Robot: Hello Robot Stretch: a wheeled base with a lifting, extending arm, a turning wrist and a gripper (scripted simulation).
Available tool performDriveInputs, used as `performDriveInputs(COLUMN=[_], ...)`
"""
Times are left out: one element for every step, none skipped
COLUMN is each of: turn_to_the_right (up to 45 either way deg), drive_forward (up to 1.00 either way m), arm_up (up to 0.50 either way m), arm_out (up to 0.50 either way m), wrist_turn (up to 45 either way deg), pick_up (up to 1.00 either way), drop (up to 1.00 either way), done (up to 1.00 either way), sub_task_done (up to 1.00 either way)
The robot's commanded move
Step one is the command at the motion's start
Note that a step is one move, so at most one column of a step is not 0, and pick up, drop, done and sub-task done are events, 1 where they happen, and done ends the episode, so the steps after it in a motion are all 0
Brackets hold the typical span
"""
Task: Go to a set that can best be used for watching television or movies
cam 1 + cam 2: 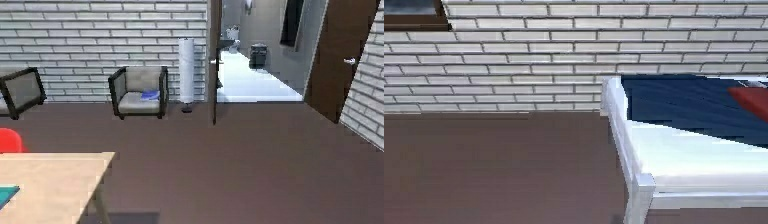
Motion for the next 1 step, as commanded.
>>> performDriveInputs(turn_to_the_right=[18.0], drive_forward=[0.0], arm_up=[0.0], arm_out=[0.0], wrist_turn=[0.0], pick_up=[0.0], drop=[0.0], done=[0.0], sub_task_done=[0.0])
